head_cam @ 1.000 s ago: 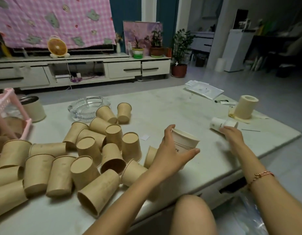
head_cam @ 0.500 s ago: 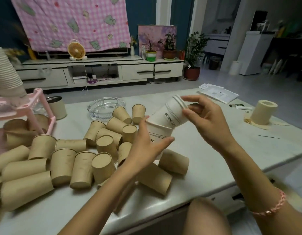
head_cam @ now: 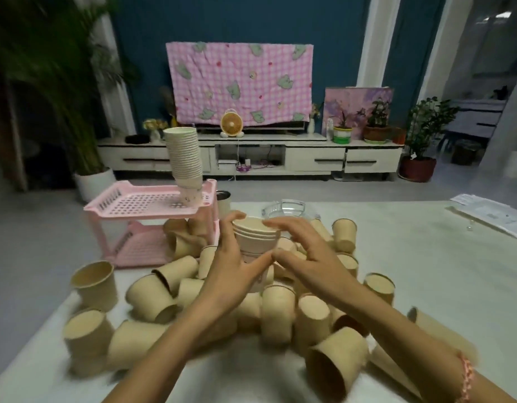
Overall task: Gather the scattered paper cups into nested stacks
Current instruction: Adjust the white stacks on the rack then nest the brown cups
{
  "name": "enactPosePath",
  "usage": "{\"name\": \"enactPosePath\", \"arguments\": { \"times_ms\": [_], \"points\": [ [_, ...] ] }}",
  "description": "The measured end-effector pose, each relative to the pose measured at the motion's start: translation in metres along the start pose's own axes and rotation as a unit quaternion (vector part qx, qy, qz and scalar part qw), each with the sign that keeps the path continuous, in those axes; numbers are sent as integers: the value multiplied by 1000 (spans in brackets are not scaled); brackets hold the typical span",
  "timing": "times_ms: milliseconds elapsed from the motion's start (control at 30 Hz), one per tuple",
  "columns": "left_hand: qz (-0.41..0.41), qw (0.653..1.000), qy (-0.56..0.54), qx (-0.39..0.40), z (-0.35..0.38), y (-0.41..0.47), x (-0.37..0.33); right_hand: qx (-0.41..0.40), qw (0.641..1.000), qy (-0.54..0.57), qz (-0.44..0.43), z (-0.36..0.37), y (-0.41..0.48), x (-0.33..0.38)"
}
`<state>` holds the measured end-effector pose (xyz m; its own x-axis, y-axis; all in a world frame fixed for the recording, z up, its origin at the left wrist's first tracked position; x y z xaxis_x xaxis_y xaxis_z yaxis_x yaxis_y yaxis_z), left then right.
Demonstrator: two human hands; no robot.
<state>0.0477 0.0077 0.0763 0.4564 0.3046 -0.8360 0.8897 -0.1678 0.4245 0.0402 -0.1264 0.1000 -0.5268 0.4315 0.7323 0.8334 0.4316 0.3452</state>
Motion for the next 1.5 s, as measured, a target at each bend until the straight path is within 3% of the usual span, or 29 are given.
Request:
{"name": "enactPosePath", "arguments": {
  "times_ms": [100,167,367,467,767,1000,1333,1433,1500],
  "points": [
    [-24,999,-45,-14,-56,-2,12,85,993,84,-5,48,36,21],
    [-48,997,-62,-27,-90,-5,22,108,991,80,-16,79,62,35],
    [-90,979,6,-184,-190,44,41,93,985,142,42,110,131,34],
    [-141,967,16,-212,-221,94,74,66,986,128,88,108,154,13],
    [-186,968,62,-160,-205,174,159,14,980,121,160,83,192,-39],
    [-195,959,146,-143,-217,168,168,62,983,96,143,88,187,-37],
    [-235,952,155,-118,-218,152,151,71,984,54,153,71,173,-18],
    [-225,941,205,-149,-223,150,138,40,993,-13,109,67,195,-1],
    [-167,940,232,-184,-223,155,125,-13,993,-110,37,60,218,19]
  ]
}}
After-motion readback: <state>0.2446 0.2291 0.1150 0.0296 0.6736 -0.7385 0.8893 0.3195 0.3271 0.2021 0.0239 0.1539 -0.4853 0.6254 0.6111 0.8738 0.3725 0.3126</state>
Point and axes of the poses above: each hand's wrist, its own y-axis towards the middle knuckle, its own z-axis out of the palm, x = y × z, the point moved 4 cm from there along y, towards the middle knuckle, and after that the axes turned 7 degrees about x, right-handed, at the moved point
